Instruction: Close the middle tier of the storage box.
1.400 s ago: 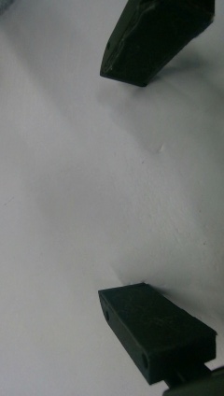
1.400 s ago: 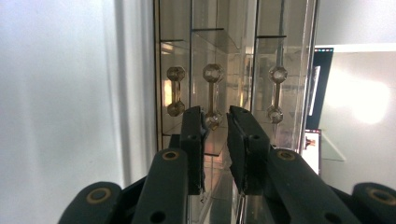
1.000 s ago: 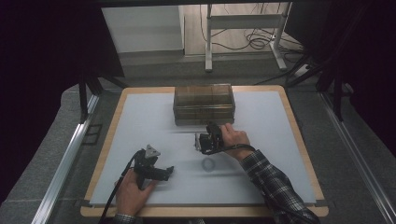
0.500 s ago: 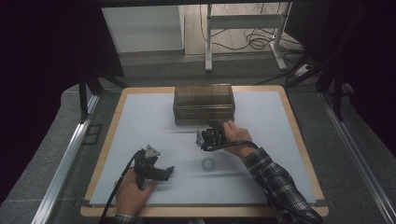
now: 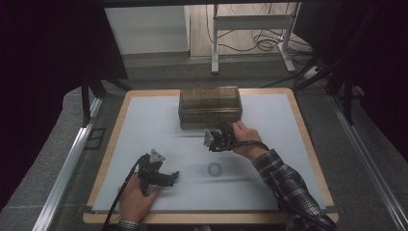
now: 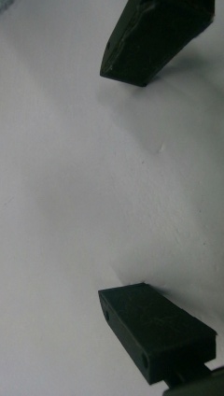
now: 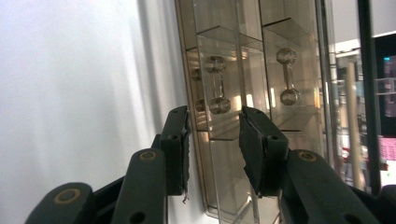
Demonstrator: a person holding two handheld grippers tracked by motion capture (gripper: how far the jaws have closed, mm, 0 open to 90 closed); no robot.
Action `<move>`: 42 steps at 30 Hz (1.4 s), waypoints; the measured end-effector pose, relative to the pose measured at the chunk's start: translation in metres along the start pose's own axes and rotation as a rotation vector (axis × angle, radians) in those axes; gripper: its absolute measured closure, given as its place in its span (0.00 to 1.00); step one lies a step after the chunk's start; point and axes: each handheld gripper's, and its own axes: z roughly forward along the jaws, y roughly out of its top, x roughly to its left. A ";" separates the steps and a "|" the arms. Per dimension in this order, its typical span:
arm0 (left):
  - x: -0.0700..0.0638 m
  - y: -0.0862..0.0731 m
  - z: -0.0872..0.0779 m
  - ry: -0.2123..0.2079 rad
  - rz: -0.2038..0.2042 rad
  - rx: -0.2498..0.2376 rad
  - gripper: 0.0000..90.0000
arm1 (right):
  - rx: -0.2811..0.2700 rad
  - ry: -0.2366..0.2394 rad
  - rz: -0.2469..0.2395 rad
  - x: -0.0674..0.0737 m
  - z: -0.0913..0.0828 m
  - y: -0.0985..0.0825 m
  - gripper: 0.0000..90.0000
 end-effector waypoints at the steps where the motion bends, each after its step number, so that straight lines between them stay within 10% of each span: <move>1: 0.000 0.000 0.000 0.000 0.000 0.000 0.00 | 0.002 0.007 -0.002 -0.002 -0.001 0.000 0.69; 42: 0.000 0.000 0.000 -0.001 -0.004 0.000 0.00 | -0.085 0.477 0.295 -0.079 0.006 -0.039 0.72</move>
